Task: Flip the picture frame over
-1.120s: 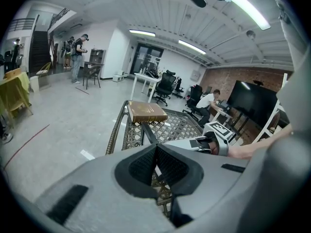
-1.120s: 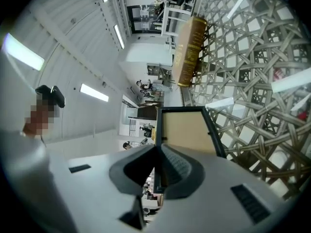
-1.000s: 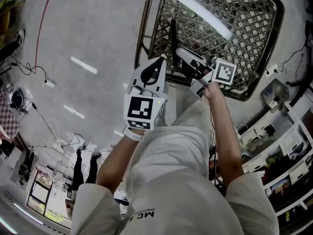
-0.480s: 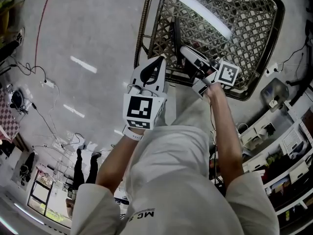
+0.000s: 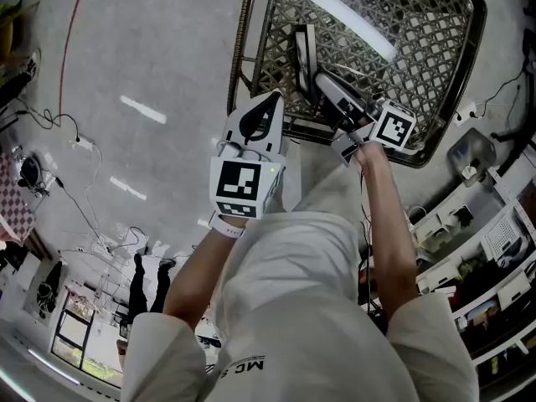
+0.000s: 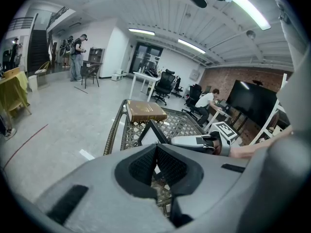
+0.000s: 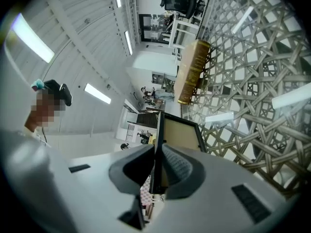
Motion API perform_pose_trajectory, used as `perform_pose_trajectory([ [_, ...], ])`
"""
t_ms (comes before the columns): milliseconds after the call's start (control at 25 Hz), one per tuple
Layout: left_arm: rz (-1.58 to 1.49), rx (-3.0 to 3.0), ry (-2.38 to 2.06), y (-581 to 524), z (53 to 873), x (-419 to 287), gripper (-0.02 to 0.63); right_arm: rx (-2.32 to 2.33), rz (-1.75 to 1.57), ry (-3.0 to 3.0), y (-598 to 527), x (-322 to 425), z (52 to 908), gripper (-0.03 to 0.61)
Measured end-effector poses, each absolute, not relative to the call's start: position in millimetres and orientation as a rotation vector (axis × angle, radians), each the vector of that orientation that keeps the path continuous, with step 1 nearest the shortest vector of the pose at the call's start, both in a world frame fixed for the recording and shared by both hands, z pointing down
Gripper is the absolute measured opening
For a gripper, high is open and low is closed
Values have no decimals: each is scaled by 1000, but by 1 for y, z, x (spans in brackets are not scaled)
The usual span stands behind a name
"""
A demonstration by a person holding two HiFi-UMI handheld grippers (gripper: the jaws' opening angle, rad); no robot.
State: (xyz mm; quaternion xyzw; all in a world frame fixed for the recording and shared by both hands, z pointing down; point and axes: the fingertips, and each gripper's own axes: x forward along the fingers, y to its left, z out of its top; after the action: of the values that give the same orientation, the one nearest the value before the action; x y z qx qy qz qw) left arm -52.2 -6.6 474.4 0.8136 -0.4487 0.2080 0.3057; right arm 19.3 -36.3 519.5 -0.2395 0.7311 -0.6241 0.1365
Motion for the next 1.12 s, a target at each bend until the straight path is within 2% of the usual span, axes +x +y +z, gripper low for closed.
perform_pose_trajectory([
  [440,555,2174,-1169,-7,472,-44,25,-931,-1701,2259,-44,44,522,77],
  [680,557,2185,-1160,-9,471,-38,25,-1111,-1635,2362,-47,59,530,172],
  [840,559,2208,-1148,-6,466,-32,25,-1287,-1611,2422,-44,74,539,198],
  [1000,547,2227,-1140,-7,458,-28,25,-1411,-1575,2457,-42,85,538,196],
  [1120,534,2249,-1138,-9,448,-25,25,-1438,-1543,2466,-40,89,527,169],
])
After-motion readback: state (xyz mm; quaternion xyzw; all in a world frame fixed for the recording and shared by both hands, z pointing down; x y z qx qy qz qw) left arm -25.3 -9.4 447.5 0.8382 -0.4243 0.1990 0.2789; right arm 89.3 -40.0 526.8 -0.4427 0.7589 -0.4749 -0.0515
